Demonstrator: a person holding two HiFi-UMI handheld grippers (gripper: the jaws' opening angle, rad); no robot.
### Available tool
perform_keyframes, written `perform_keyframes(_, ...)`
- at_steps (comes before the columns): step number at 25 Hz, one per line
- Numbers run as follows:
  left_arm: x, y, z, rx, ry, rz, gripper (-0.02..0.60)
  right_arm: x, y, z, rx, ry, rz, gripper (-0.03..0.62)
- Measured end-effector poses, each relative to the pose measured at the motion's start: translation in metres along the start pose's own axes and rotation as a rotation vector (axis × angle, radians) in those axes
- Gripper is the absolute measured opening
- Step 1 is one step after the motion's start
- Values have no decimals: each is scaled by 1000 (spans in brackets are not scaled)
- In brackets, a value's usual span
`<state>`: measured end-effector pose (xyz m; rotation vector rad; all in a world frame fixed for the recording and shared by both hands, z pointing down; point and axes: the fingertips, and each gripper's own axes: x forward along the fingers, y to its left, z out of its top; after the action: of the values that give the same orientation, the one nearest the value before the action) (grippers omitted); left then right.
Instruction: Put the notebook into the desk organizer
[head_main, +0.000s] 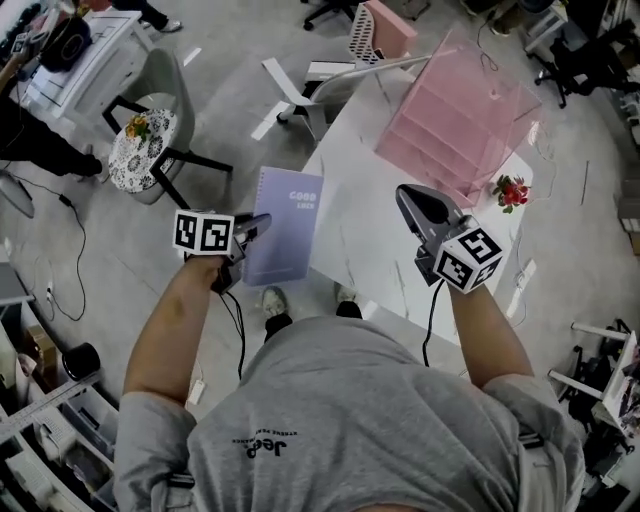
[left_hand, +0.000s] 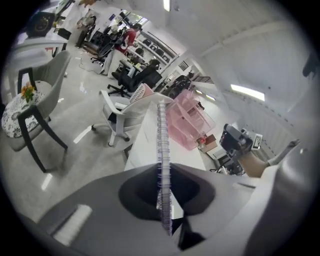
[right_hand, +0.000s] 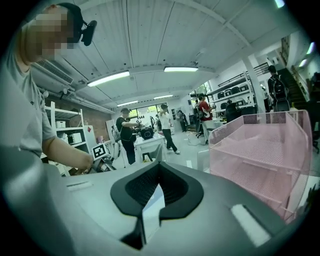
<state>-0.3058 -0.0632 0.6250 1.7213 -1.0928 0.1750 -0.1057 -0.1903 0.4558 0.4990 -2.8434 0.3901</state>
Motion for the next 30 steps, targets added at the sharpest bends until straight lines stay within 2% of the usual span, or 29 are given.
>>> perform_keyframes(8,2,-97,74,225,11,-77,91,-54,-49,43,-22,-109,-118,2)
perform_keyframes(16,31,-218,151,394,21,-193,92,-124,-108,85,-49,-219,-250,2)
perform_keyframes(20,53,-267,185,444,22,-232,91,-157,-130,96,-55,-258,-295,2)
perform_keyframes(24,81,-309,217,455,32,-277,91,-187,-154,95,-47,-280,-339,2)
perform_keyframes(30,129,-358,267,504,31,-308,92,-226,-183,89,-30,-305,-402,2)
